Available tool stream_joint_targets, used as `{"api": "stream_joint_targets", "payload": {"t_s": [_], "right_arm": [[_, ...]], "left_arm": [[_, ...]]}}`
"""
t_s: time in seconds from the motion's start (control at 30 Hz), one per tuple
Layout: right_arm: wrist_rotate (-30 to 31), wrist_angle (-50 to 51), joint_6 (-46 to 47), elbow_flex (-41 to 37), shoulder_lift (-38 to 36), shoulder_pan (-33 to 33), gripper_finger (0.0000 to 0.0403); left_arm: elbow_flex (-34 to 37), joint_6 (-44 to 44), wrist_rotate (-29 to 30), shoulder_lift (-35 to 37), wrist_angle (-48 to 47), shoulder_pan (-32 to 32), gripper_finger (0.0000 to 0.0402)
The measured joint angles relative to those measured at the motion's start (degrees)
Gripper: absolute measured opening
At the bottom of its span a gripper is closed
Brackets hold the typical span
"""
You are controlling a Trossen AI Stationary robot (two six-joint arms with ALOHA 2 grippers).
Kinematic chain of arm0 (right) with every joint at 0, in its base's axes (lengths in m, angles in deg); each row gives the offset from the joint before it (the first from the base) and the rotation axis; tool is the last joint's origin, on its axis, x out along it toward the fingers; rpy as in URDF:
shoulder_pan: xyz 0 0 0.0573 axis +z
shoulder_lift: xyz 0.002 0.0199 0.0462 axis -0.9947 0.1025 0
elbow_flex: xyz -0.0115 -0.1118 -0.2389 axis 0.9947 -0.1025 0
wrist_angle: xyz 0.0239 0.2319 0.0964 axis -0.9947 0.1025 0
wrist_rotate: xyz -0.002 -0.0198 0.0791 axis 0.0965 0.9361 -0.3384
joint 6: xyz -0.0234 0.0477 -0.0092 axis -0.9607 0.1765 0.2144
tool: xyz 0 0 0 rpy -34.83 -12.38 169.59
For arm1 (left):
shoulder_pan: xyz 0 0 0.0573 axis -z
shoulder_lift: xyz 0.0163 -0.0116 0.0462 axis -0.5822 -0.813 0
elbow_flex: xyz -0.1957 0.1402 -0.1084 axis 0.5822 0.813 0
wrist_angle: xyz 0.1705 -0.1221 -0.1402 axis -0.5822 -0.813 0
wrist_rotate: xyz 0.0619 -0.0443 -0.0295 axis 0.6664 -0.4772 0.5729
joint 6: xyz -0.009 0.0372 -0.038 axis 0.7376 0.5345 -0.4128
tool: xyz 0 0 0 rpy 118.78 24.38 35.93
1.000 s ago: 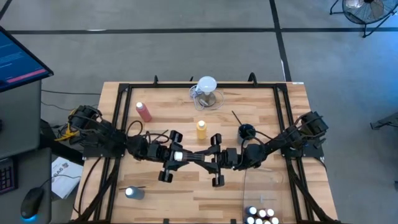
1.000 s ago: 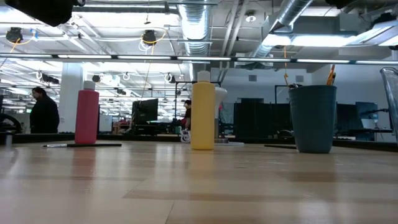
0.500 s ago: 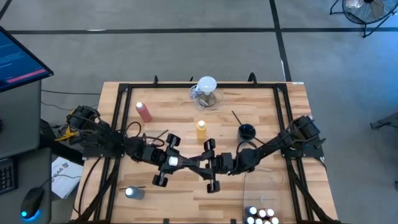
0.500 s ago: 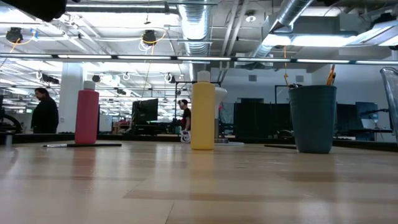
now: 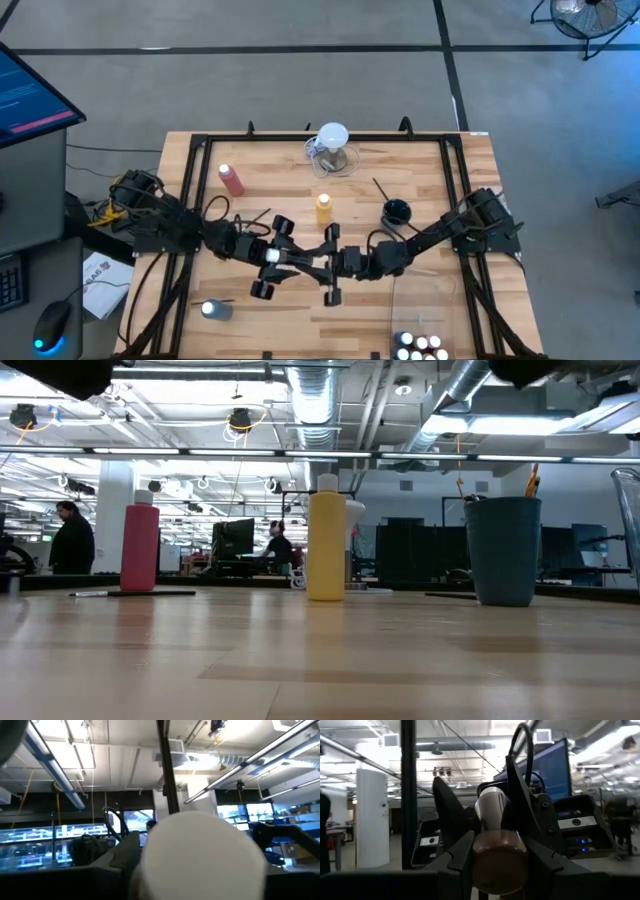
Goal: Pick & Place Paint Supplies
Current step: Put the small brown paint bottle into the transparent bin
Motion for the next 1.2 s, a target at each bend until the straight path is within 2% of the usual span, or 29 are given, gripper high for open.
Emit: {"api": "stream_joint_targets", "payload": {"t_s": [0.1,0.2,0.5,0.83,1.0,1.07,1.2], "right_arm": [[1.58,0.94,0.60,0.31,-0.52,-0.23,0.0111],[1.07,0.70,0.86,0.28,-0.51,-0.44,0.0111],[2.61,-3.66,-6.00,0.17,-0.36,1.83,0.0111],[2.44,-6.41,-8.81,0.17,-0.44,2.97,0.0111],[2.10,-6.39,-8.32,0.20,-0.54,2.95,0.0111],[2.04,-6.10,-7.87,0.20,-0.54,2.91,0.0121],[1.80,-5.25,-6.80,0.27,-0.65,3.03,0.0178]], "left_arm": [[-0.31,-0.08,-0.22,0.04,0.09,0.00,0.0193],[-0.24,-0.06,0.53,0.09,0.28,0.04,0.0198],[-0.30,-0.01,0.85,0.09,-0.19,0.07,0.0123],[-0.28,-0.48,-1.26,0.09,-0.03,0.02,0.0139],[-0.26,-0.83,-1.26,0.09,0.01,0.02,0.0079],[-0.26,-0.85,-1.28,0.15,-0.31,0.02,0.0075],[-0.17,-1.34,-1.61,0.15,-0.89,0.11,0.0075]]}}
